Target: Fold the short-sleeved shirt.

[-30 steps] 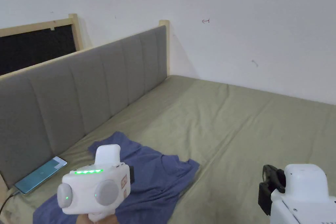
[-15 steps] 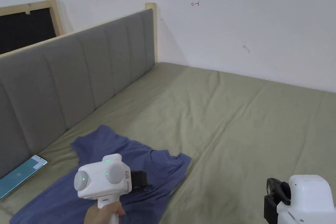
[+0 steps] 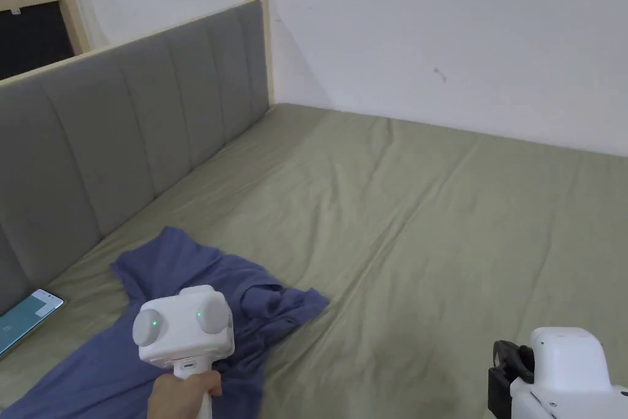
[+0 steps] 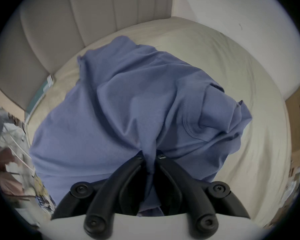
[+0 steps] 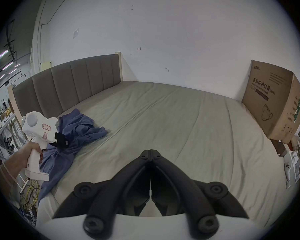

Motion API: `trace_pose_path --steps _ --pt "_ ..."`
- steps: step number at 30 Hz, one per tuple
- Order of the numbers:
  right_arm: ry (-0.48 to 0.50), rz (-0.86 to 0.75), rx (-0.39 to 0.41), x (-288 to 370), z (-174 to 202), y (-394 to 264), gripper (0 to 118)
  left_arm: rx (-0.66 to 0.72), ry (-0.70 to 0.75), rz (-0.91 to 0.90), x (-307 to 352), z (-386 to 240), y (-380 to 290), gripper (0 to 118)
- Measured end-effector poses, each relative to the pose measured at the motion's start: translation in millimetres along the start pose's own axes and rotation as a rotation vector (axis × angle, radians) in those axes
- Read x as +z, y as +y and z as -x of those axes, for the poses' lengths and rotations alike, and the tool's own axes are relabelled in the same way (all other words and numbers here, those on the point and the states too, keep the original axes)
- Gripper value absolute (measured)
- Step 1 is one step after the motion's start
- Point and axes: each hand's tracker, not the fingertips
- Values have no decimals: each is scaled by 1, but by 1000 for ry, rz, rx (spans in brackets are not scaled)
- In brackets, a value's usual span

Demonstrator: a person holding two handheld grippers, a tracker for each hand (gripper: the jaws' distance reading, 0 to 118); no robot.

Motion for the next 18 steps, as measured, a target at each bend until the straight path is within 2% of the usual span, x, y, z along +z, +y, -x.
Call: trace_pose_path --steps 6,11,14,18 --pt "-22 5 -32 7 -13 -4 0 59 -57 0 20 8 8 6" --pt "-58 -6 -105 21 -30 3 0 169 -320 -52 60 4 19 6" --pt "-98 -32 -119 34 -44 6 0 130 -372 -85 87 -22 26 6" --pt "-155 -65 -143 51 -69 11 0 64 -576 -114 126 -69 30 6"
